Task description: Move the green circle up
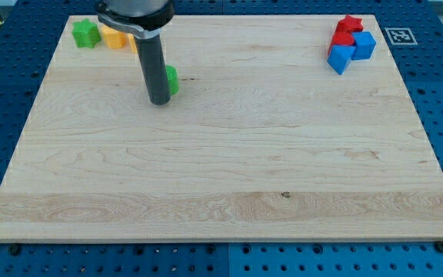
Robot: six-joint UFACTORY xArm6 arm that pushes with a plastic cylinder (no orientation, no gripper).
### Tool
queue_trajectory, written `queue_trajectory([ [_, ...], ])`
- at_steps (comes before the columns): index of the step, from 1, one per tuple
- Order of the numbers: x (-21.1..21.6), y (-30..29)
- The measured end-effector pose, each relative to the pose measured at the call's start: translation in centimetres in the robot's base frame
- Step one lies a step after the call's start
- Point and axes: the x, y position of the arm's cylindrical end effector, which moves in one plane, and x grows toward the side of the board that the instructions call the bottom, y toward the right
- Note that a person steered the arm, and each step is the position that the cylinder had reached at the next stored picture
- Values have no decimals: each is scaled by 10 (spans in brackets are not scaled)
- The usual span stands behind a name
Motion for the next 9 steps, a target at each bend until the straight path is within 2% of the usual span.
queue_trajectory([
  [2,-28,0],
  [7,-30,18],
  [9,-47,17],
])
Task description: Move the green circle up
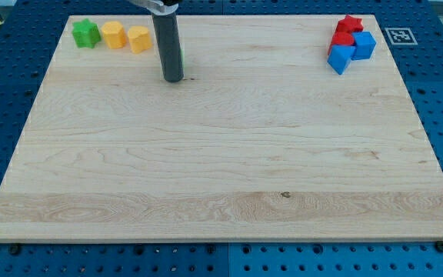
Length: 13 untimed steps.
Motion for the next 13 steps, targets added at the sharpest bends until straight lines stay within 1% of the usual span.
queue_trajectory([
  [3,-19,1],
  [6,-18,24],
  [9,-18,-7],
  [11,-34,-6],
  [13,-37,6],
])
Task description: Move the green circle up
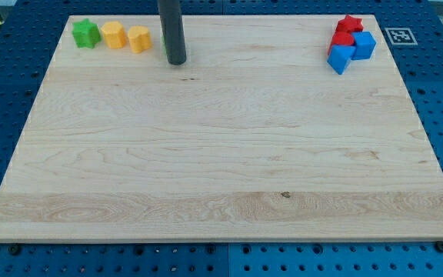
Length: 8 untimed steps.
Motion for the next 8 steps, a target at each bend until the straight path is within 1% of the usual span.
queue_trajectory([
  [4,-4,12],
  [8,-21,13],
])
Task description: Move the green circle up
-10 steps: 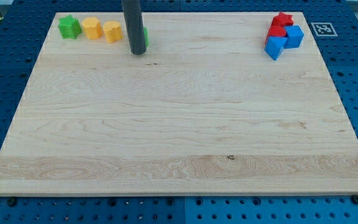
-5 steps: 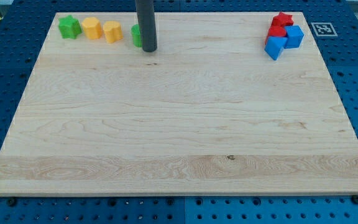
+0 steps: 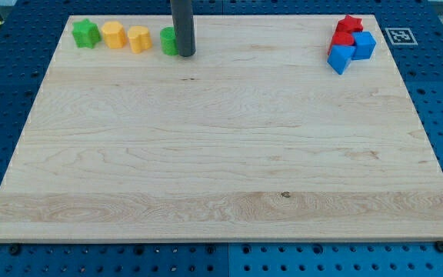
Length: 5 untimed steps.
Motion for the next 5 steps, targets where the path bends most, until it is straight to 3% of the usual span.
queue_trajectory([
  [5,0,-9],
])
